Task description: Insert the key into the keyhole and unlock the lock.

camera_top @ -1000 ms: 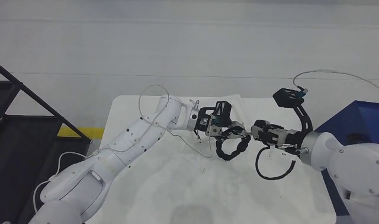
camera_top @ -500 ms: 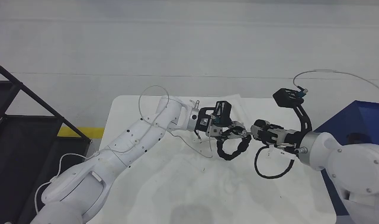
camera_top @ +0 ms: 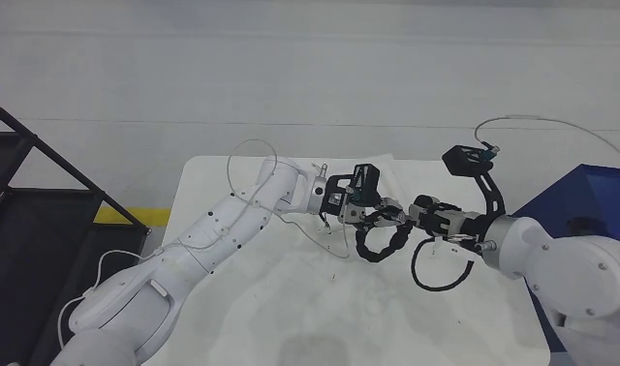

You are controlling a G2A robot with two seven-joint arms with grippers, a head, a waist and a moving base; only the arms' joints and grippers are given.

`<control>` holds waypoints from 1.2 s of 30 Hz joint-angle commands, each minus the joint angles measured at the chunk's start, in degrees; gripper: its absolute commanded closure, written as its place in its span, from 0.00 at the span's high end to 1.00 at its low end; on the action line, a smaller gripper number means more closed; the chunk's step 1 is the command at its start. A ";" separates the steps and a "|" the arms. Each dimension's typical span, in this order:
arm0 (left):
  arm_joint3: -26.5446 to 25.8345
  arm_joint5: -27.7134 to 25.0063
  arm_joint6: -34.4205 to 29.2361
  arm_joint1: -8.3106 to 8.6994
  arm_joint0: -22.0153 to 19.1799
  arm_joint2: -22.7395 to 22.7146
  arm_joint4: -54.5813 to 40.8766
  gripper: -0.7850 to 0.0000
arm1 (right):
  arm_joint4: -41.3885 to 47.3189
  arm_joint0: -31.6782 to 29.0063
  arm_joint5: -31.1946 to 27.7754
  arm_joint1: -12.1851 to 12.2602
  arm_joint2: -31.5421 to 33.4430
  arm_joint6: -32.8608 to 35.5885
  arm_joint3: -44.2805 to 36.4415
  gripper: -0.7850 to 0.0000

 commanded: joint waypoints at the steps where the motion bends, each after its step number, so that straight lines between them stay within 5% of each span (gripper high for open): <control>1: 0.08 0.00 -0.33 -0.06 0.03 -0.03 -0.34 0.00 | -0.81 0.26 0.29 0.05 -0.64 -0.28 0.00 0.00; 13: -0.21 0.00 -1.18 -0.02 0.05 -0.23 -1.22 0.00 | -2.71 1.71 1.49 0.40 -3.83 -1.48 0.38 0.00; 14: -0.23 0.00 -1.16 0.02 0.09 -0.24 -1.22 0.00 | -2.58 1.82 1.62 0.42 -3.85 -1.61 0.43 0.61; 15: -0.19 0.00 -1.07 0.07 0.14 -0.28 -1.31 0.00 | -2.15 1.92 1.70 0.43 -3.77 -1.69 0.46 1.00; 24: 1.31 0.00 0.27 0.76 0.03 1.09 -3.19 0.00 | 3.50 2.33 -2.95 0.49 0.63 -2.75 0.09 1.00; 36: 4.75 0.00 -7.26 2.55 -5.12 9.49 -21.62 0.00 | 4.46 -0.61 -42.54 1.64 2.25 0.63 4.53 1.00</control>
